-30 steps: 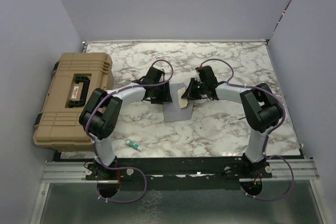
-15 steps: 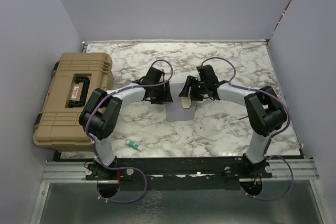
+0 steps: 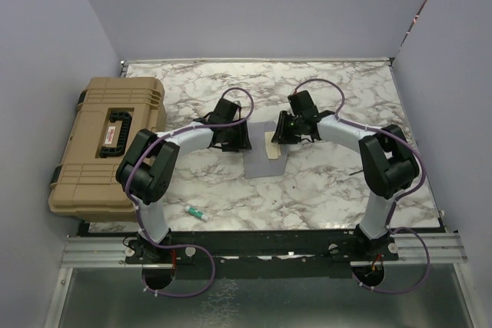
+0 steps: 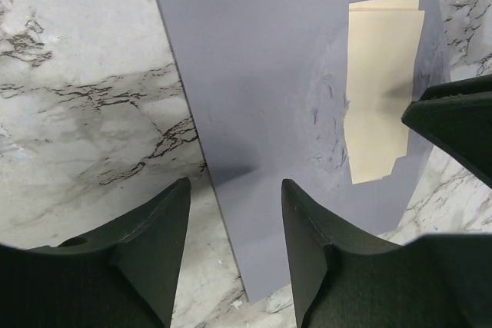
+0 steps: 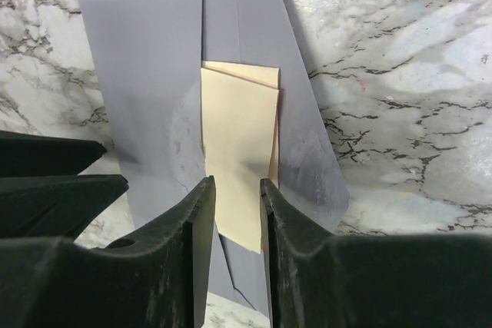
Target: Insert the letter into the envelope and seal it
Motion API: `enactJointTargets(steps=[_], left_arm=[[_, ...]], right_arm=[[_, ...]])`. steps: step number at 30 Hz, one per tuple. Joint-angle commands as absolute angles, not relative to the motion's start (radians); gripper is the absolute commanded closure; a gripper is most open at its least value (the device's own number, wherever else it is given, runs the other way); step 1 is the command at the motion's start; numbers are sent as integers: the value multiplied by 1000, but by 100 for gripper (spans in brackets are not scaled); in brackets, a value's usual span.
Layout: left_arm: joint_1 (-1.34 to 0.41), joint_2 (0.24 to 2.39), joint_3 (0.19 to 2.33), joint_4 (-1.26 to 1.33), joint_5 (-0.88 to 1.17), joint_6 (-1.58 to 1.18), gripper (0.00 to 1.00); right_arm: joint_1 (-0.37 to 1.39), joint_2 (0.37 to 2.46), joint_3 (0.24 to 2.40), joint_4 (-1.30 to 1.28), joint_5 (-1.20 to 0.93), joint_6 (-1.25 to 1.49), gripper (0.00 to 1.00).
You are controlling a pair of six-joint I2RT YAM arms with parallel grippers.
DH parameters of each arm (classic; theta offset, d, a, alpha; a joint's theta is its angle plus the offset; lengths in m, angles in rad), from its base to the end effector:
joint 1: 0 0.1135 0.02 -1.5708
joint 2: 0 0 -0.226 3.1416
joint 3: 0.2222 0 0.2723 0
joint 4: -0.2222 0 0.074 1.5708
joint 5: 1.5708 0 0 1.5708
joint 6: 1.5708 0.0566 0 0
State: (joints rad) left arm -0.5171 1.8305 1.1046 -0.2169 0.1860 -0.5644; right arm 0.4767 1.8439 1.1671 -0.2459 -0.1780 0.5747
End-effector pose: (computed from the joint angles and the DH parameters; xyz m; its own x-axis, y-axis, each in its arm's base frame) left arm 0.3362 -0.2032 0.0956 -0.9047 -0.0902 -0.4164 0.1140 0.8904 -0.4407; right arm 0.3543 0.1942 0.1082 -0.8917 0.1417 -0.4300 -0.0737 0.8917 0.4466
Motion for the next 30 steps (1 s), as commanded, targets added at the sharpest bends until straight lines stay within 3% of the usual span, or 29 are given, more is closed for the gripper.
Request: enactJointTargets(steps=[1, 7, 12, 22, 30], left_arm=[[-519, 1875, 1086, -245, 172, -561, 47], [-519, 1879, 1090, -245, 175, -563, 47], [-519, 1881, 1088, -245, 182, -561, 48], [-519, 1898, 1105, -242, 211, -559, 56], [-519, 1909, 1103, -236, 215, -557, 57]], right_arm=[[481, 1902, 1191, -290, -184, 563, 67], [481, 1897, 1194, -298, -147, 561, 59], [482, 1909, 1218, -335, -139, 567, 60], [483, 1961, 1200, -238, -291, 583, 82], [483, 2016, 1232, -174, -380, 583, 86]])
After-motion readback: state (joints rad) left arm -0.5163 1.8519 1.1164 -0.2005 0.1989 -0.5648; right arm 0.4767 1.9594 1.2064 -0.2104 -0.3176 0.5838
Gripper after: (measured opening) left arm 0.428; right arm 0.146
